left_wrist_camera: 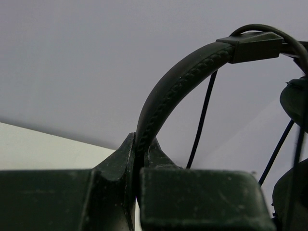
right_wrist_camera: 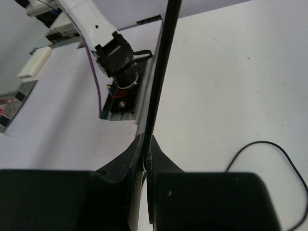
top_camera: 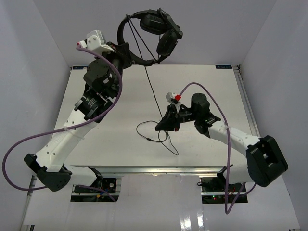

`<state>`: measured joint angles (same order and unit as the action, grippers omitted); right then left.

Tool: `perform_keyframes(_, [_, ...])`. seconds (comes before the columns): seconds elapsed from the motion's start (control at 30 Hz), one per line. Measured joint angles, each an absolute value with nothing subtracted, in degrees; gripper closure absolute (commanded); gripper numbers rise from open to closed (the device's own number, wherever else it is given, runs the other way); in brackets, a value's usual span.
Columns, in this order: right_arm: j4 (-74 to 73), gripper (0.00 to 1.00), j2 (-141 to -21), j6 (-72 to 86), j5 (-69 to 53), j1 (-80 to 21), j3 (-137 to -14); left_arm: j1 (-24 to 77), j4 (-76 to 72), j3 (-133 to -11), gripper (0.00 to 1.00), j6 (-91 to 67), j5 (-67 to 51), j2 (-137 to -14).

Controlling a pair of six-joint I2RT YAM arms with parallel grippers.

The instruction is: Wrap the headphones

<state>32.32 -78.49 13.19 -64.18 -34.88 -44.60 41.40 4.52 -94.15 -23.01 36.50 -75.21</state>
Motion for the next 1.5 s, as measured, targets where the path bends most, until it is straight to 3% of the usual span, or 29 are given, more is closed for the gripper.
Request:
perform_keyframes(0.23, [13.5, 0.92, -66.7, -2.9, -54.5, -34.9, -45.1, 38.5, -2.0, -87.1, 1.0, -11.7, 46.6, -75.3])
perform_keyframes(0.43, [1.9, 0.92, -60.7, -13.6, -46.0, -35.0, -47.4, 31.9, 4.4, -83.7, 1.0, -15.8, 44.9, -75.2])
perform_keyframes(0.7, [-10.1, 0.92, -60.3, -22.9, -37.1, -35.5, -50.9, 30.8, 9.3, -83.9, 1.0, -18.6, 42.2, -75.1])
perform_keyframes(1.17, [-18.8, 0.92, -60.5, -32.0, -27.8, -36.8, -59.8, 30.2, 12.9, -82.4, 1.0, -22.6, 38.1, -71.2])
perform_keyframes(1.5, [-20.8, 0.92, -61.5, -33.7, -27.7, -37.8, -60.6, 30.0, 14.2, -84.0, 1.0, -22.9, 36.6, -70.1])
